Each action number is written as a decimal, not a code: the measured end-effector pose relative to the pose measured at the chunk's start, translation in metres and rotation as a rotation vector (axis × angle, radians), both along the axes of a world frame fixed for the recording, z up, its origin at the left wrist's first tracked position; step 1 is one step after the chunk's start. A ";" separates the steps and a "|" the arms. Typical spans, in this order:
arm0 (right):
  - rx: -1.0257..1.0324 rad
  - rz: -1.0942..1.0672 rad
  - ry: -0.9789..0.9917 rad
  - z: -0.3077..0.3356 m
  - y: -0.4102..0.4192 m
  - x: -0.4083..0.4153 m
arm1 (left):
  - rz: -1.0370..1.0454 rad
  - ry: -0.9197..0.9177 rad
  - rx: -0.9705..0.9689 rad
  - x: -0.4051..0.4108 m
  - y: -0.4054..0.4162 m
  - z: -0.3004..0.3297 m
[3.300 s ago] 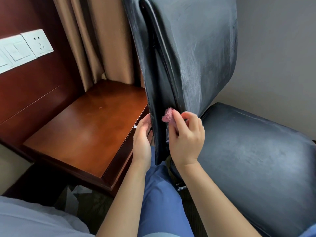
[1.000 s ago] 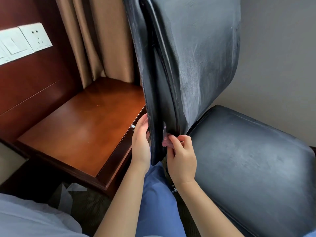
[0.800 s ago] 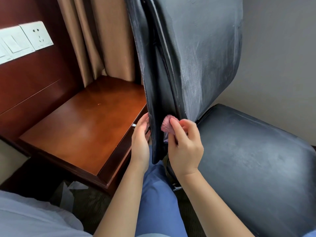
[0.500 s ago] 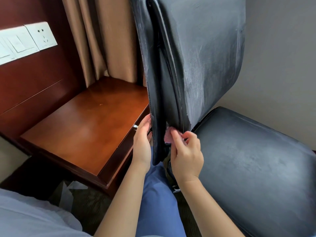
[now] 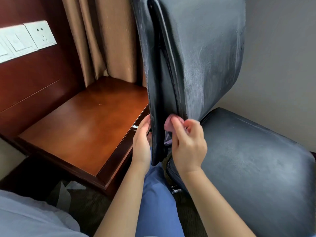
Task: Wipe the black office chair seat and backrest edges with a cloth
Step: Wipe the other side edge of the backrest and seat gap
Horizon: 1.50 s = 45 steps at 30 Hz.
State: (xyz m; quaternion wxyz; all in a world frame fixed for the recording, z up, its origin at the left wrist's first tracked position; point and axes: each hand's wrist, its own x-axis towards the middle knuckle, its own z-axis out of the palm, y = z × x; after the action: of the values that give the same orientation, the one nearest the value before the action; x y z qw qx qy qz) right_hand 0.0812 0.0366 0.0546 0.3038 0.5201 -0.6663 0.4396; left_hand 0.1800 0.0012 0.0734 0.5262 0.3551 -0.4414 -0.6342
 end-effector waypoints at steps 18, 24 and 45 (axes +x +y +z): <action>0.119 -0.050 0.055 -0.031 0.012 0.009 | -0.019 -0.010 0.001 0.004 -0.001 0.000; -0.050 -0.089 0.077 0.015 -0.003 0.009 | -0.007 -0.038 0.026 0.004 -0.002 0.000; 0.178 -0.157 0.033 -0.046 0.004 0.012 | -0.038 -0.085 0.004 0.008 -0.005 -0.003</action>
State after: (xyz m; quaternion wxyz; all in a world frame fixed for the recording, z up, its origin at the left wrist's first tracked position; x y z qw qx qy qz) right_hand 0.0931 0.0408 0.0084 0.3005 0.4985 -0.7363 0.3449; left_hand 0.1876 -0.0041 0.0700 0.4940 0.3746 -0.4688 -0.6292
